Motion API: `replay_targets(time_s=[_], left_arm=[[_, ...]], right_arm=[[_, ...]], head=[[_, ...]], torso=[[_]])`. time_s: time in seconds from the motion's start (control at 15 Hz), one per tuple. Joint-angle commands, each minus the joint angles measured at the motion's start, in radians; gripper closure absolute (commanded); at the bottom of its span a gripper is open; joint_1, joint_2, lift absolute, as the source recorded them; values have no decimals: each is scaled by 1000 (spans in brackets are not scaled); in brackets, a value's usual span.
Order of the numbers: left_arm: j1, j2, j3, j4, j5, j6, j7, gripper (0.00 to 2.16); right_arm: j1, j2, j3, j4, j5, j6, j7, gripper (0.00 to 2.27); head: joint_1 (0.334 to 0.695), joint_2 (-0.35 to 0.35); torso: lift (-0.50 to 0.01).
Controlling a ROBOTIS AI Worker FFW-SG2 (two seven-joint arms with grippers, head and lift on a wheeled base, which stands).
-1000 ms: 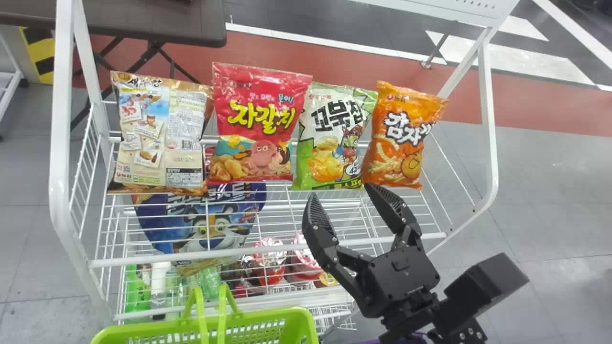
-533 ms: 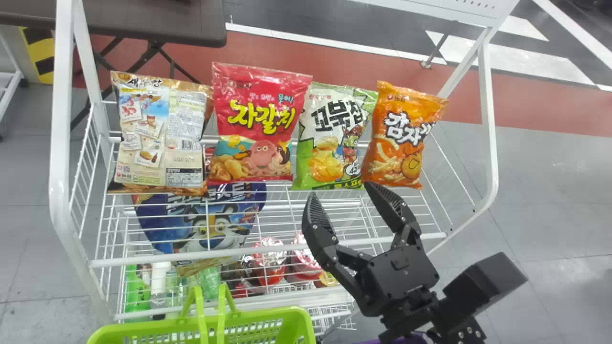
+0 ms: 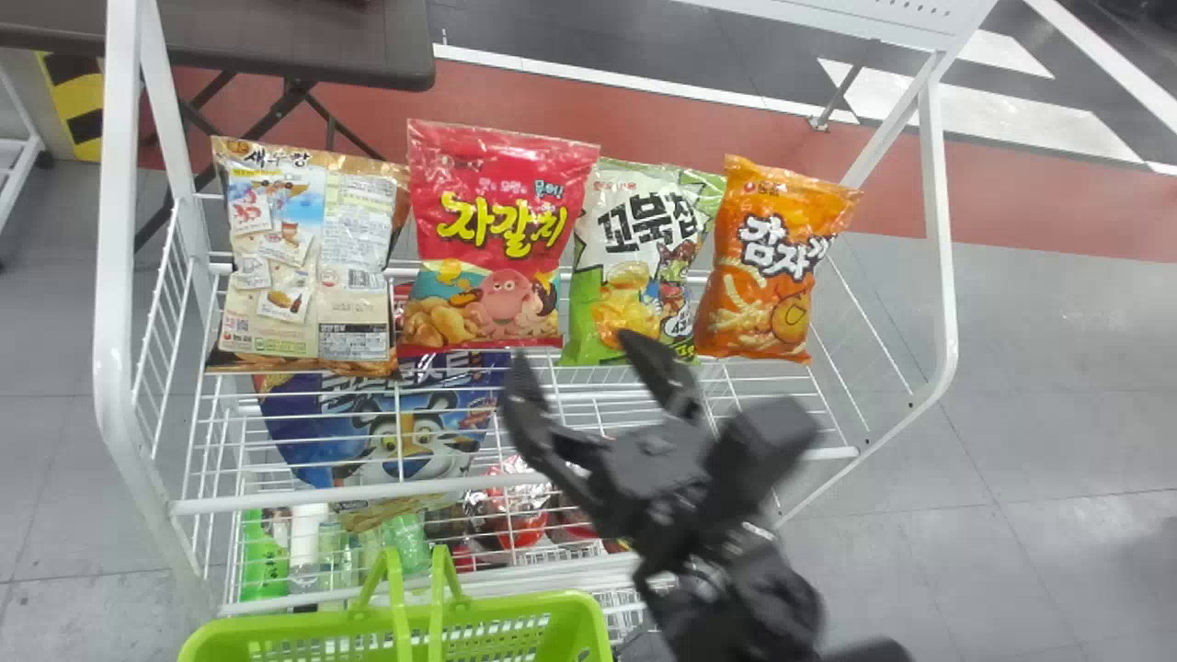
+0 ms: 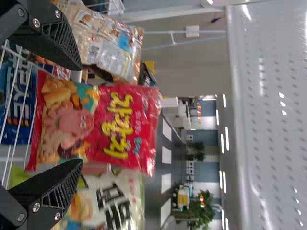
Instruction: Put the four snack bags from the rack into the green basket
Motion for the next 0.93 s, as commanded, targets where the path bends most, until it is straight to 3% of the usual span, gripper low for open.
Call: replay_targets(time_s=[0.0, 0.27, 0.47, 0.73, 0.8, 0.87], left_arm=[[-3, 1, 1, 15, 6, 0, -7, 2138], [-7, 7, 4, 27, 9, 0, -15, 2138], [-24, 13, 10, 46, 22, 0, -25, 2138], [-50, 26, 11, 73, 41, 0, -35, 2138], [-55, 26, 11, 81, 42, 0, -35, 2138], [-63, 26, 11, 93, 47, 0, -36, 2135]], right_arm=[[-169, 3, 114, 144, 13, 44, -20, 144], [-375, 12, 221, 317, 4, 96, -68, 144], [-439, 12, 252, 385, 17, 126, -111, 144], [-533, 12, 267, 475, 0, 203, -144, 181], [-560, 12, 266, 500, -17, 228, -143, 488], [-582, 12, 264, 518, -33, 255, -138, 1227]], head=[[695, -272], [695, -65], [695, -6], [695, 20], [695, 20], [695, 20]], torso=[[-6], [-6], [-6], [-6], [-6], [-6]])
